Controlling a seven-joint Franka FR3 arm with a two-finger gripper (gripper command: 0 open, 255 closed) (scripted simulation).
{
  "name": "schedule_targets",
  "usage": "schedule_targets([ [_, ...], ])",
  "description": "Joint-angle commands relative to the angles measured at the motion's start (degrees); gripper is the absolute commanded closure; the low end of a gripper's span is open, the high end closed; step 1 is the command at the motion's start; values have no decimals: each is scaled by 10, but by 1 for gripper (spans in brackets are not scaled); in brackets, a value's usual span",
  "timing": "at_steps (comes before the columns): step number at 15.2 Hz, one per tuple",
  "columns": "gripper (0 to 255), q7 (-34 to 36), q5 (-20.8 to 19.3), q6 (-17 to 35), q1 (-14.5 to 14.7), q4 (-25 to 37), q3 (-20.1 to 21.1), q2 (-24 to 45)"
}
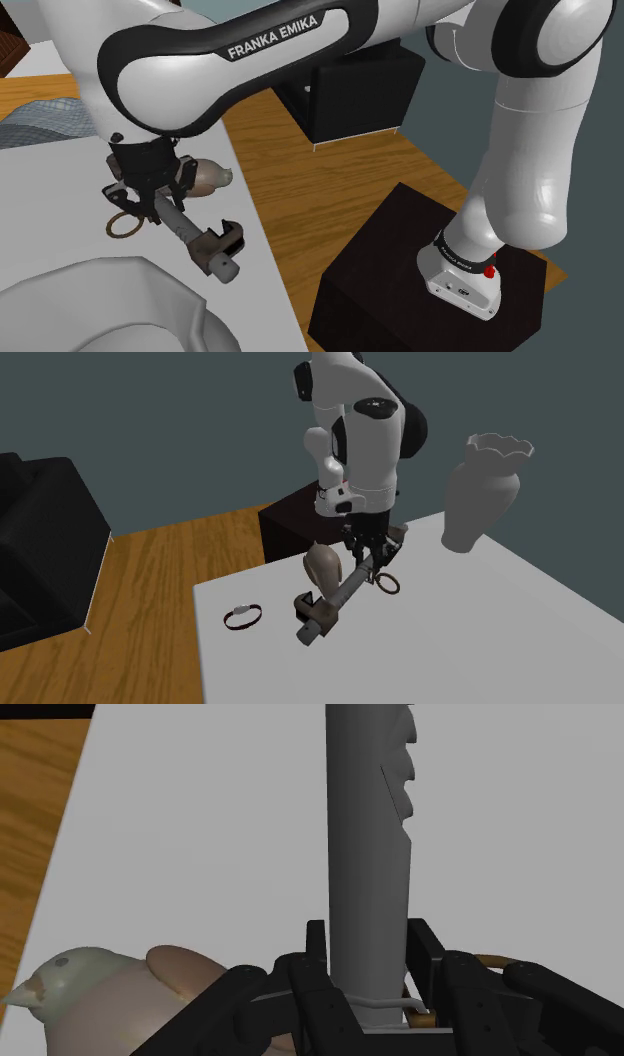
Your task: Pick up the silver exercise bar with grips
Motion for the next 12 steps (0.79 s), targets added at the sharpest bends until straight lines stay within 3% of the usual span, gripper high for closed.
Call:
schedule_targets([
  [1, 255, -1, 2, -14, 0, 11, 1, -4],
  [12, 255, -2, 7, -81, 3, 71, 5, -12],
])
